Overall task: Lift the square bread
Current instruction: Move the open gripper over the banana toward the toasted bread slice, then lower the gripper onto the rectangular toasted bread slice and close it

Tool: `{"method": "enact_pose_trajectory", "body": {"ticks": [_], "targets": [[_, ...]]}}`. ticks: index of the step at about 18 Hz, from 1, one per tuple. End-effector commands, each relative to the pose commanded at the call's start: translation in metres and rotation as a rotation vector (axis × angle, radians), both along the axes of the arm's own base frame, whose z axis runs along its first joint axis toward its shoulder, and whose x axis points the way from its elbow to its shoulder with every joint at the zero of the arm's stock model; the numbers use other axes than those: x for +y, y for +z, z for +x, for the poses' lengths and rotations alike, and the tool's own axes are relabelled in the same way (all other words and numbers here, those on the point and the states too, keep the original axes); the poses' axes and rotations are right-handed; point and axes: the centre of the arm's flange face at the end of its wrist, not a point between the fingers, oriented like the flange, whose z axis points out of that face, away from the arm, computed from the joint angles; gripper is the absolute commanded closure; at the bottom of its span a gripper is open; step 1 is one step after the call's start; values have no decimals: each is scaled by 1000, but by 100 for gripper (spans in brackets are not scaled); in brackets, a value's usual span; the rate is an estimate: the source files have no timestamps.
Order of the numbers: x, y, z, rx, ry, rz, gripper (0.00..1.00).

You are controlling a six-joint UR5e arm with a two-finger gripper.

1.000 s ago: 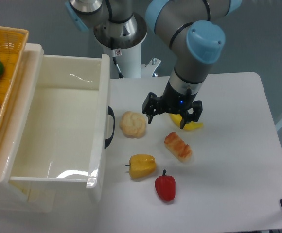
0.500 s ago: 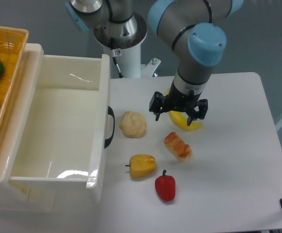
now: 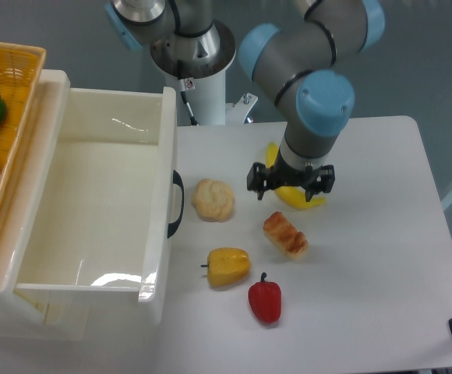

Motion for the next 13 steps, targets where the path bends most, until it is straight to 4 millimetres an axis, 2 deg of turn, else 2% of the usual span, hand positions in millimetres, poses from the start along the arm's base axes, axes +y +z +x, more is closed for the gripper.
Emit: {"method": "enact_pose_trajectory", "body": {"ticks": [2, 4, 7, 9, 13], "targets": [[2, -17, -5, -6, 24, -9, 0], [0, -19, -10, -7, 32, -6, 0], [0, -38, -18, -17, 39, -12, 0], [1, -40, -23, -2, 45, -3, 0], [-5, -61, -40, 10, 68, 11, 0]]}}
